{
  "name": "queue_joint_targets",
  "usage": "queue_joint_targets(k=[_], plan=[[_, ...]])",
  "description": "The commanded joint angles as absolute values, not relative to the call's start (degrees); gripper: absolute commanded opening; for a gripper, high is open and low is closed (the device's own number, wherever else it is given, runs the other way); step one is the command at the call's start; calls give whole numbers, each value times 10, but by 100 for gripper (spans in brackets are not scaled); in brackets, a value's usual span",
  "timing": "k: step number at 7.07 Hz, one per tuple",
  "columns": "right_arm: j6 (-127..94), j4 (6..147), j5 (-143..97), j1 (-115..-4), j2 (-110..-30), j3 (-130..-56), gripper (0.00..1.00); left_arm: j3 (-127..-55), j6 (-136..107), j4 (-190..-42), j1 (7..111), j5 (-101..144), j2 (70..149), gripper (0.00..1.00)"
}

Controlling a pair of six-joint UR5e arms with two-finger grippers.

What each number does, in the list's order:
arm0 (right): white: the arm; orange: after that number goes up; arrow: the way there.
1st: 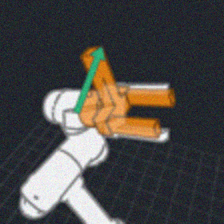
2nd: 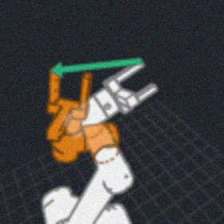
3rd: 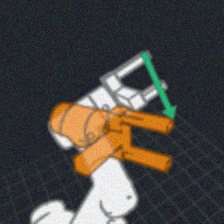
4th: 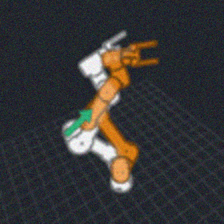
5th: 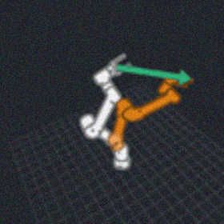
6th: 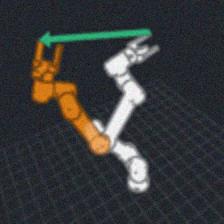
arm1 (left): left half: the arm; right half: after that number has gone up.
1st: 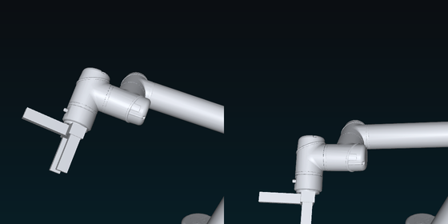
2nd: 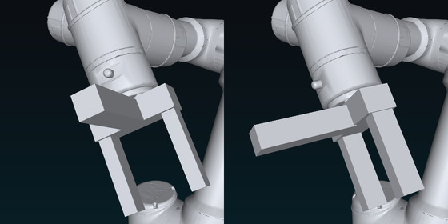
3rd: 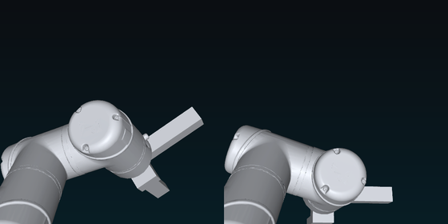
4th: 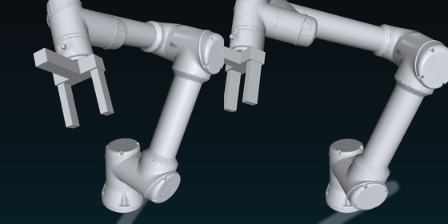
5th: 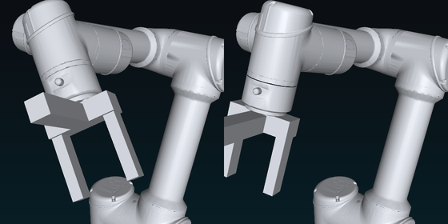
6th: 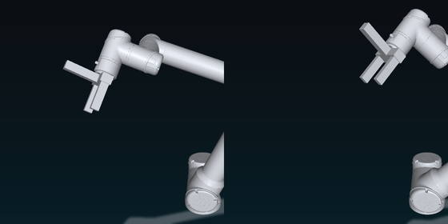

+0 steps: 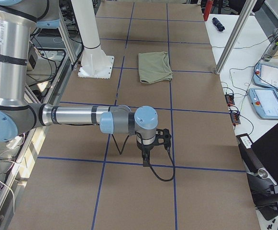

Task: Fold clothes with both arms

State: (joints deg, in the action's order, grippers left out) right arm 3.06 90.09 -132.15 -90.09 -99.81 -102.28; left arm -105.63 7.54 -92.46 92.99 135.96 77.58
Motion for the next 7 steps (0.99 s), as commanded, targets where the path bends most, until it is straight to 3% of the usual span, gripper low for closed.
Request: queue_joint_targets(k=[1,7], plan=[[30,901,-1324,-901,-998,-1021,100,-1058,76,-925,930,1360,774,100],[30,901,-1325,-901,-1006,-1024,100,-1057,75,-925,931,1361,769,100]])
